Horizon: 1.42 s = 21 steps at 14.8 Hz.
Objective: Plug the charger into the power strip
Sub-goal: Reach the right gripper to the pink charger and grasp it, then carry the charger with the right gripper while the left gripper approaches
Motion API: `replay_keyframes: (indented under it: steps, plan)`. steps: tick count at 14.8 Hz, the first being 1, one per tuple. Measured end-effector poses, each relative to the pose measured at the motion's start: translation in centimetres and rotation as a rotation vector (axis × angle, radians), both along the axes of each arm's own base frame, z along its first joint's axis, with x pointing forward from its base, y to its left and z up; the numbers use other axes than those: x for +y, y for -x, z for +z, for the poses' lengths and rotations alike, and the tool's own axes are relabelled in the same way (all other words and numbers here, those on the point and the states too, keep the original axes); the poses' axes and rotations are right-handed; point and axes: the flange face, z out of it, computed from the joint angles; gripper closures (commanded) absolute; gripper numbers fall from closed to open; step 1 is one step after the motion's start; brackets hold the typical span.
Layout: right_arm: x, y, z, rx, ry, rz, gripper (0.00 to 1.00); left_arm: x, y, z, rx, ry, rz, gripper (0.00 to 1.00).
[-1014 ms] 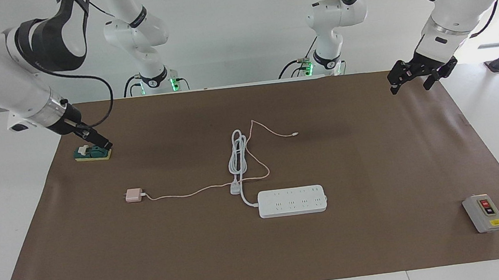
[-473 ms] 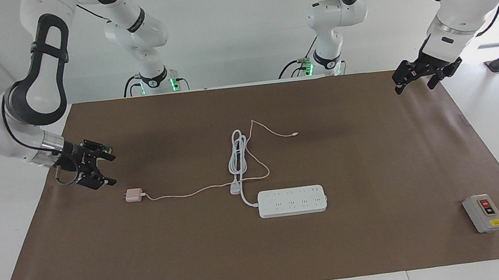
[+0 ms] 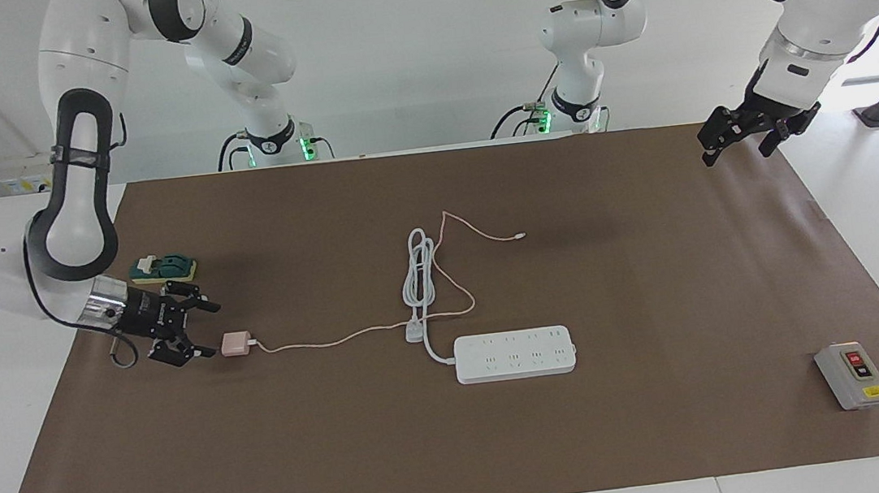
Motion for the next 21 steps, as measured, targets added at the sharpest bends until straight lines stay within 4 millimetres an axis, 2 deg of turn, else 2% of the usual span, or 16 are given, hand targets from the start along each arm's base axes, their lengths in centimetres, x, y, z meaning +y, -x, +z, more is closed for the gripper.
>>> replay_keyframes:
  steps: [4,9,10,11,14,15,19,21]
  plan:
    - [0.4,-0.4,-2.6,-0.016,-0.029,-0.027,0.0,-0.2,-0.1,0.9,-0.02,0.001,-0.006,0.0]
    - [0.7,0.0,-5.4,-0.033,-0.069,-0.023,0.0,-0.2,-0.6,0.6,-0.013,0.009,-0.007,0.0]
    - [0.7,0.0,-5.4,-0.033,-0.069,-0.023,0.06,-0.5,-0.9,0.4,-0.009,0.029,-0.01,0.0]
    - [0.7,0.0,-5.4,-0.033,-0.069,-0.023,0.18,-1.1,-1.2,0.2,-0.007,0.052,-0.015,0.0]
    - [0.7,0.0,-5.4,-0.032,-0.071,-0.023,0.9,-3.5,-2.3,-1.7,0.035,0.149,-0.038,0.0]
    - [0.6,0.0,-5.3,-0.034,-0.07,-0.024,1.0,-4.4,-2.8,-2.9,0.058,0.187,-0.047,0.0]
    - [0.6,-0.6,-4.7,-0.059,-0.063,-0.04,1.0,-9.0,-4.4,-7.4,0.156,0.405,-0.062,0.0]
    - [0.9,-0.7,-4.6,-0.055,-0.063,-0.041,1.0,-10.4,-5.8,-10.5,0.194,0.548,-0.063,0.0]
